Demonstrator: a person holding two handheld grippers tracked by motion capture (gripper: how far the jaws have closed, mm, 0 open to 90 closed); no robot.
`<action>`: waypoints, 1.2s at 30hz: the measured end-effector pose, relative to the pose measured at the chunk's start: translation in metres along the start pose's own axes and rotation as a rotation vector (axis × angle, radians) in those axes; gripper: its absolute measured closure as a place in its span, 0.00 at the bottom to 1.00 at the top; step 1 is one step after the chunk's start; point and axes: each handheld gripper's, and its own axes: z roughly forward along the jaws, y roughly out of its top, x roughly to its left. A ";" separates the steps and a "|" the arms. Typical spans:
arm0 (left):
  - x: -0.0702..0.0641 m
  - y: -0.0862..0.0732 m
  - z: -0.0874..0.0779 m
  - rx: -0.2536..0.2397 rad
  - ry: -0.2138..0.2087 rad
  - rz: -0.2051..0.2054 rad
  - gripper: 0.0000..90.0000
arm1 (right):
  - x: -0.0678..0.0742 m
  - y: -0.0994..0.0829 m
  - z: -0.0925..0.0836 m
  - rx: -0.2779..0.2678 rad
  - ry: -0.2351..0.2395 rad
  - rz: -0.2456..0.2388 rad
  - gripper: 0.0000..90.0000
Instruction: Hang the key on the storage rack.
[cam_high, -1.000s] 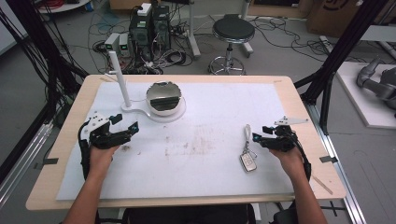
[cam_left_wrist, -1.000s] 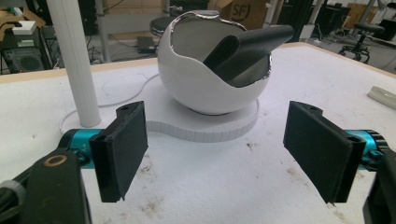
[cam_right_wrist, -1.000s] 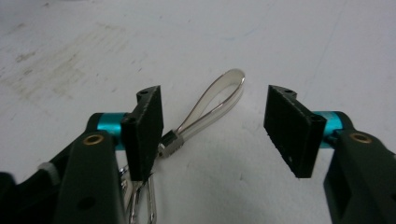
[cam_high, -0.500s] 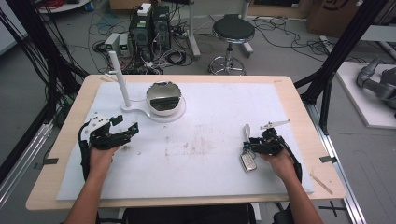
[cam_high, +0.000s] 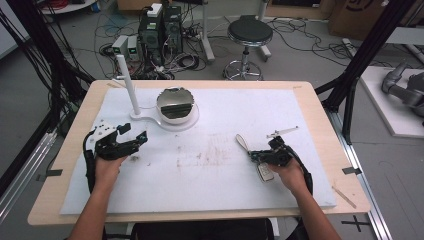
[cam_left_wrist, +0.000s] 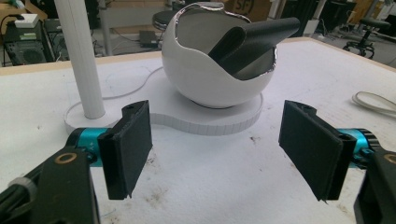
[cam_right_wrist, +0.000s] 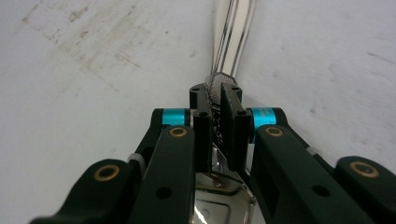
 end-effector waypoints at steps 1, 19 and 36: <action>0.000 0.000 0.000 0.000 0.000 0.001 0.29 | 0.003 0.001 0.002 -0.002 -0.006 -0.006 0.94; 0.005 0.000 -0.004 -0.010 0.019 -0.011 0.29 | 0.063 0.035 0.056 0.023 0.128 -0.054 0.94; 0.007 -0.001 -0.007 0.008 0.054 -0.028 0.33 | 0.094 0.059 0.075 -0.053 0.116 -0.144 0.72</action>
